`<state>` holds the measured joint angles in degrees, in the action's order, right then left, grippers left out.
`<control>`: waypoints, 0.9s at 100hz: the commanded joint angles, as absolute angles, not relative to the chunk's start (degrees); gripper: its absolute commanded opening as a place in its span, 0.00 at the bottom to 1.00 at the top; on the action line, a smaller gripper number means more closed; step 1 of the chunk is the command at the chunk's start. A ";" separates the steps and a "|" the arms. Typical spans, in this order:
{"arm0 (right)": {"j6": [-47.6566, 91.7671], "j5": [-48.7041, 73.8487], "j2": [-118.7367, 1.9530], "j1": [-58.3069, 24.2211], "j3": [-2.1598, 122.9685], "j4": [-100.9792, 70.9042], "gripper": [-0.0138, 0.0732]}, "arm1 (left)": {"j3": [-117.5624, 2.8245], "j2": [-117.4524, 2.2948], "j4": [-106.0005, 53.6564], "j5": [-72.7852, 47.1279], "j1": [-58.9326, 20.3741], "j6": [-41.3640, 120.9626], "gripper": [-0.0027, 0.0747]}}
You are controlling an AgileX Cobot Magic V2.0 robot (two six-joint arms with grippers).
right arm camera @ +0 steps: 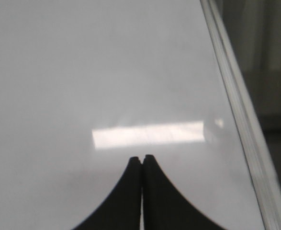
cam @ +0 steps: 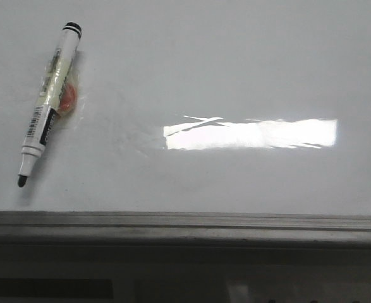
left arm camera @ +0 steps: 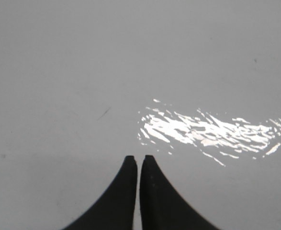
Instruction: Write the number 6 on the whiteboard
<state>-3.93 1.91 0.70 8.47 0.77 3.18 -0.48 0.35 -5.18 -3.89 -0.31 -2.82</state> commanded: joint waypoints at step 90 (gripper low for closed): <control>-5.91 21.30 -10.96 8.91 14.84 -6.81 0.09 | -12.47 -14.39 -5.39 3.48 -9.52 1.51 0.48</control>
